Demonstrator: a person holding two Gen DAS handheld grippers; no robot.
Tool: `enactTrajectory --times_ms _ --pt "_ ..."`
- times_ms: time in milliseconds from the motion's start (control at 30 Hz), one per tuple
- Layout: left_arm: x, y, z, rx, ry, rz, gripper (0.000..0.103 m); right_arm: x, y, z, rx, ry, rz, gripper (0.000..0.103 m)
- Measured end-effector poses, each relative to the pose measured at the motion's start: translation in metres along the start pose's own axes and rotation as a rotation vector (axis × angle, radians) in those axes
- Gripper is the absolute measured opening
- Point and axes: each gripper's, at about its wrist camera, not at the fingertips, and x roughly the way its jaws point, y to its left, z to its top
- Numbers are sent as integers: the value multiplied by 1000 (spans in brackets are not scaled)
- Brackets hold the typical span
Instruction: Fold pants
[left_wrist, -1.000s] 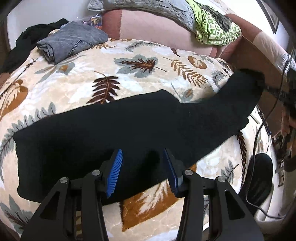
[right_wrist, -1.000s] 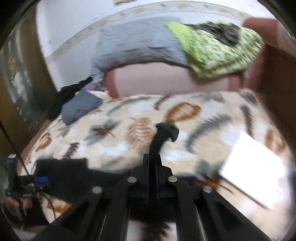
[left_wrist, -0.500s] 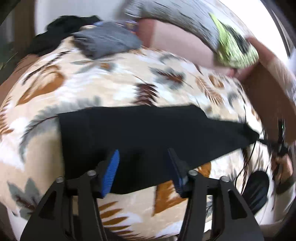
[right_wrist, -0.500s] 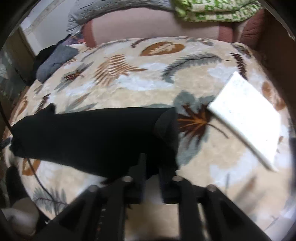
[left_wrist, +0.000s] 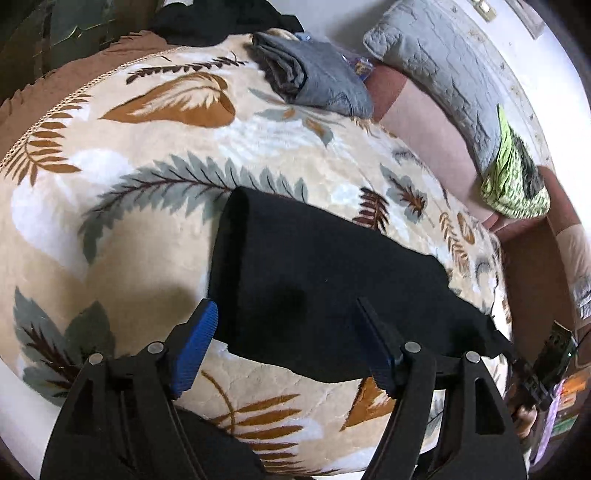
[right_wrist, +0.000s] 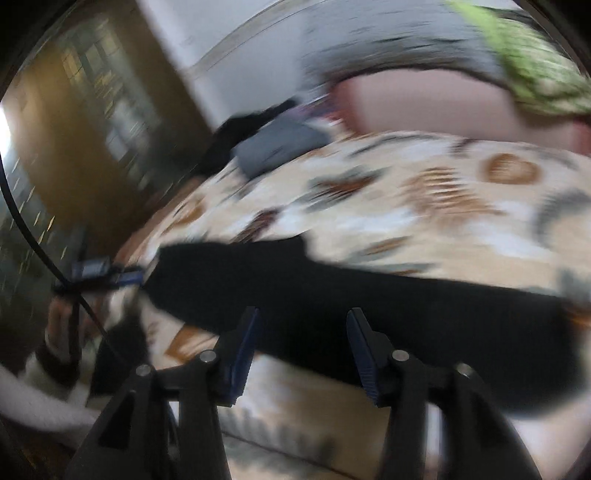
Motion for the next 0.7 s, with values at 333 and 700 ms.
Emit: enactTrajectory --times_ms 333,700 --pt "21 -17 3 114 19 76 53 93 88 -17 -363 126 -45 32" --pt "0 -7 21 170 -47 148 12 82 99 -11 -288 115 -11 4"
